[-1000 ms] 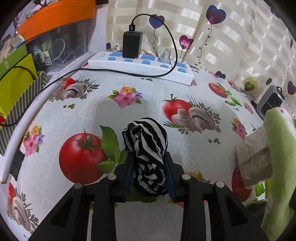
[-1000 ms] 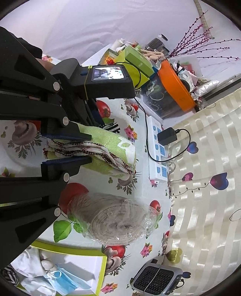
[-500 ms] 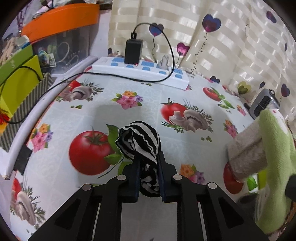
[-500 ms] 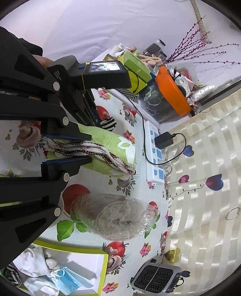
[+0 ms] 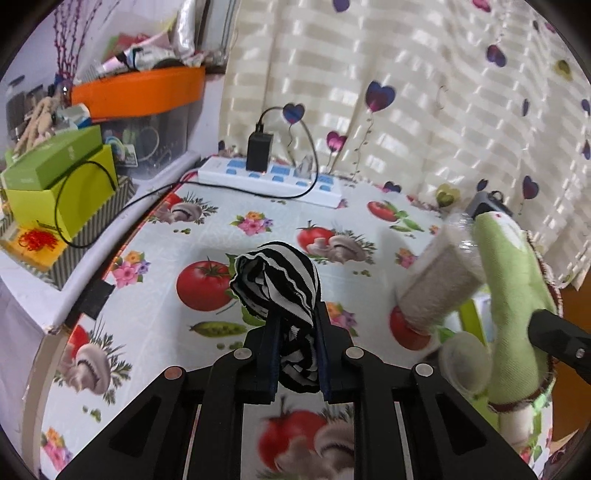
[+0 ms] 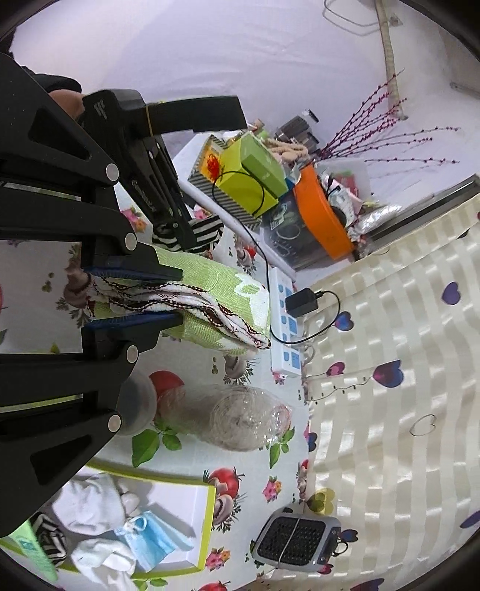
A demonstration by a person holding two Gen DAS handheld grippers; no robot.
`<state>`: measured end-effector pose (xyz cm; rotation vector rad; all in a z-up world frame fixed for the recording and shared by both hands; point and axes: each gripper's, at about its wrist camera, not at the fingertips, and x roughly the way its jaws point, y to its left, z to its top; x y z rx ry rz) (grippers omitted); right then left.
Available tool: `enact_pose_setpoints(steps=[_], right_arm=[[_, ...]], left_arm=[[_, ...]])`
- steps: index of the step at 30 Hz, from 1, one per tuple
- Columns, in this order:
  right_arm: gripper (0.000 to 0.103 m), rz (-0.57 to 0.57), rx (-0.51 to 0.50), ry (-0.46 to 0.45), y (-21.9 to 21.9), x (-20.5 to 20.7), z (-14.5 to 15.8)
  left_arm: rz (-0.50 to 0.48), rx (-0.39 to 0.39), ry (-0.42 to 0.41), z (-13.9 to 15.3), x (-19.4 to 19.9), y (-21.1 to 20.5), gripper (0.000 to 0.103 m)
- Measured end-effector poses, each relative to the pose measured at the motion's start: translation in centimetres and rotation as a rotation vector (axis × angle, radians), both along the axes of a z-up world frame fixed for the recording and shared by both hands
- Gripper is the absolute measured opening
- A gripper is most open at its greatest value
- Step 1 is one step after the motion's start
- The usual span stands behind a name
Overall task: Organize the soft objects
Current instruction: 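Carry the striped sock and folded green cloth over the box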
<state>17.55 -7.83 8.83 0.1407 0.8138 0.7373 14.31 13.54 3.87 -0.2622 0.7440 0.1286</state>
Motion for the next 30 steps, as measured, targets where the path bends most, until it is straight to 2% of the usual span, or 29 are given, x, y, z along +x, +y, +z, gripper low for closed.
enact_pose_setpoints(steps=[14, 30], right_arm=[[0.017, -0.056, 0.085, -0.027, -5.8, -2.5, 0.9], [0.017, -0.168, 0.121, -0.033, -12.3, -3.1, 1.0]], left_arm=[[-0.113, 0.021, -0.093, 4.2, -4.4, -5.7, 0.016], [-0.269, 0.037, -0.100, 4.8, -3.8, -13.6, 0.016]])
